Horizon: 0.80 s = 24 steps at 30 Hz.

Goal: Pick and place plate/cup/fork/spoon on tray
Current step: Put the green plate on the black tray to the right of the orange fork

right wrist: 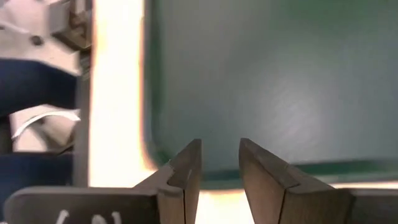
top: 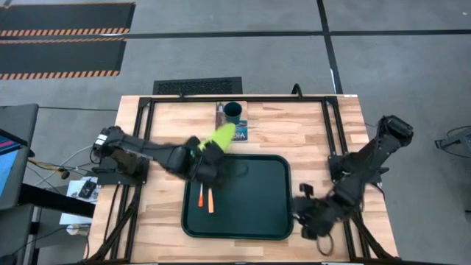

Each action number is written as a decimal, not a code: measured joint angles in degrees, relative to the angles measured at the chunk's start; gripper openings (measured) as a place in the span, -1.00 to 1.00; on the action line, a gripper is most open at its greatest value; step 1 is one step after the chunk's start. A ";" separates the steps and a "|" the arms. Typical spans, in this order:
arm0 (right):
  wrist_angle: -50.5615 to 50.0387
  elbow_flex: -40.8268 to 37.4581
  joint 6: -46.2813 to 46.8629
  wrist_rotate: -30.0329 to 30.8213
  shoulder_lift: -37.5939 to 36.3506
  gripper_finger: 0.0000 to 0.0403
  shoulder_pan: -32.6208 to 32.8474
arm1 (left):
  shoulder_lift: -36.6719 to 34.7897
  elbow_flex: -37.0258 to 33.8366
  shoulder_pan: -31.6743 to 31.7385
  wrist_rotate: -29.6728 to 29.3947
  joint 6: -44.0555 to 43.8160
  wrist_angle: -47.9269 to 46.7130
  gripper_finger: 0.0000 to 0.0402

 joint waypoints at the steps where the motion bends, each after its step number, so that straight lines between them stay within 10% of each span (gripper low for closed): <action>1: -0.03 0.00 1.71 0.08 0.00 -0.34 1.65 | 0.06 0.01 -1.42 -0.86 0.11 2.48 -1.00; 11: -5.86 0.02 21.45 5.89 -0.04 -0.34 14.21 | 4.72 -0.10 -9.15 -8.44 22.69 23.49 -1.00; 24: -6.50 0.02 28.04 10.88 -0.02 -0.34 19.00 | 17.00 -0.14 -17.69 -17.49 34.19 25.94 -1.00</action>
